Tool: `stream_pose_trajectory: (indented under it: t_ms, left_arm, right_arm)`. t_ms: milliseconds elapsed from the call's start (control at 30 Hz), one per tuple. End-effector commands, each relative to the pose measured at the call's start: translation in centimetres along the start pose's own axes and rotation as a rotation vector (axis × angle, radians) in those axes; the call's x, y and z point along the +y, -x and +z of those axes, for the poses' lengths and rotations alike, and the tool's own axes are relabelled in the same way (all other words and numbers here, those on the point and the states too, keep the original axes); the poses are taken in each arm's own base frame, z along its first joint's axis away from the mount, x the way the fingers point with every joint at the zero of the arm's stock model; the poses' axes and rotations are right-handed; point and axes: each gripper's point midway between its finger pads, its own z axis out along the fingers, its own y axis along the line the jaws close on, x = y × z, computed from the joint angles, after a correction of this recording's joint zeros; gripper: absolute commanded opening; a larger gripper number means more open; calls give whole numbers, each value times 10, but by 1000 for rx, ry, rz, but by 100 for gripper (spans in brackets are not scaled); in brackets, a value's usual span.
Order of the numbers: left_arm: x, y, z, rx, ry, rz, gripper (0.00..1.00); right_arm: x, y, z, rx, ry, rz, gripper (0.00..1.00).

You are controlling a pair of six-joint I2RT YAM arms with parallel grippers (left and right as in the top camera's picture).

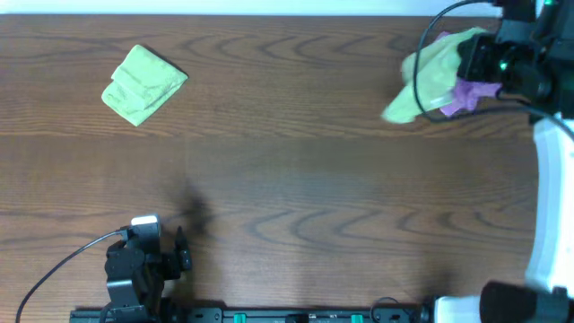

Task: Fold the cloth
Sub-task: 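Lift the green cloth and drag it to the table center with the right gripper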

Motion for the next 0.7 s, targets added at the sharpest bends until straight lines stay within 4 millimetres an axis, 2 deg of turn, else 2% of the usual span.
stream_pose_trajectory:
  t_ms: [0, 100, 167, 300, 400, 533, 600, 667]
  left_arm:
    - [4, -17, 1, 63, 20, 10, 95]
    - [4, -17, 1, 63, 20, 10, 95]
    - [4, -17, 1, 63, 20, 11, 96]
    - [4, -17, 1, 63, 20, 11, 96]
    - [4, -17, 1, 63, 20, 10, 95]
    - [4, -17, 1, 63, 20, 11, 95]
    - [4, -17, 1, 63, 20, 10, 95]
    - [4, -17, 1, 63, 20, 10, 95]
  right_arm:
    - [38, -11, -18, 26, 61, -87, 1]
    - [76, -37, -18, 114, 130, -150, 1]
    - [100, -48, -17, 144, 178, -188, 1]
    - [168, -64, -11, 162, 316, -298, 1]
    - [210, -72, -6, 159, 409, -351, 1]
    - [278, -94, 4, 189, 587, -395, 1]
    - [300, -104, 7, 196, 626, -419, 1]
    - [310, -109, 9, 196, 639, -437, 1]
